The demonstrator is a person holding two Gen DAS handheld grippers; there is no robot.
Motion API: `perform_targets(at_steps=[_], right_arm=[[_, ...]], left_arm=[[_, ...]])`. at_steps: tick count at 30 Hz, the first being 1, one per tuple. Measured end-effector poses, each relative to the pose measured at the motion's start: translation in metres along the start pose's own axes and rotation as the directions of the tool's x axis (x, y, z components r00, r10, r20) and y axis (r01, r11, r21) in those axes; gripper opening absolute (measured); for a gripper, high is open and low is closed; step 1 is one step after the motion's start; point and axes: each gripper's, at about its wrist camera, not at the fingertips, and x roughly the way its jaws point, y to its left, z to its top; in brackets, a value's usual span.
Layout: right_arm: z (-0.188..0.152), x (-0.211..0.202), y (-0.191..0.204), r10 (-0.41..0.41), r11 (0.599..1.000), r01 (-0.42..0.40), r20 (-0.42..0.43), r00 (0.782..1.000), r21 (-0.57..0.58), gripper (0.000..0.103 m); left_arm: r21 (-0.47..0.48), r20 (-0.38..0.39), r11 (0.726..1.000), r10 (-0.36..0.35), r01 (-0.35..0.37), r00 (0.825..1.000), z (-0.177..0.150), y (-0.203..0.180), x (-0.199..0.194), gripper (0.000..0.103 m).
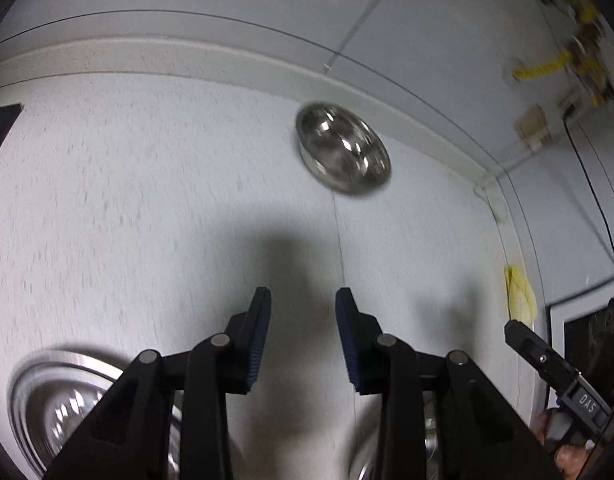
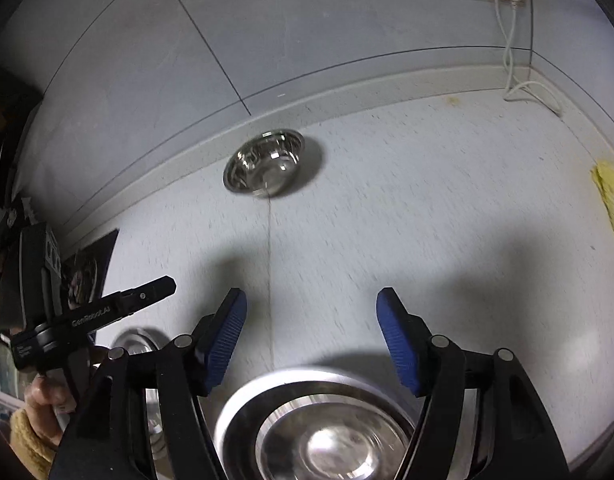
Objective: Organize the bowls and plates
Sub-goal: 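Move both tools to the rim of the small steel bowl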
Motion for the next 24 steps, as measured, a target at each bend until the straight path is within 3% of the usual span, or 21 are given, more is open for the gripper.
perform_targets(at_steps=[5,11,18,24], right_arm=[[0.046,0.027,0.015,0.02,0.999,-0.02,-0.003,1.0,0.025,0.063],[0.089,0.086,0.023,0.029,0.996,-0.026,-0.034,0.999,0.084,0.063],[0.111,0.154,0.018,-0.004,0.995,0.013,-0.084,0.996,0.103,0.063],[0.124,0.185,0.016,-0.018,0.997,0.026,-0.1,0.995,0.079,0.062]], left_arm=[[-0.029,0.014,0.999,-0.034,0.035,0.999,0.05,0.003,0.021,0.032],[-0.128,0.008,0.99,-0.063,0.063,0.998,0.101,0.013,0.062,0.032],[-0.157,-0.014,0.987,-0.048,0.046,0.999,0.124,0.021,0.103,0.032],[-0.172,-0.031,0.985,-0.03,0.024,0.999,0.133,0.025,0.129,0.032]])
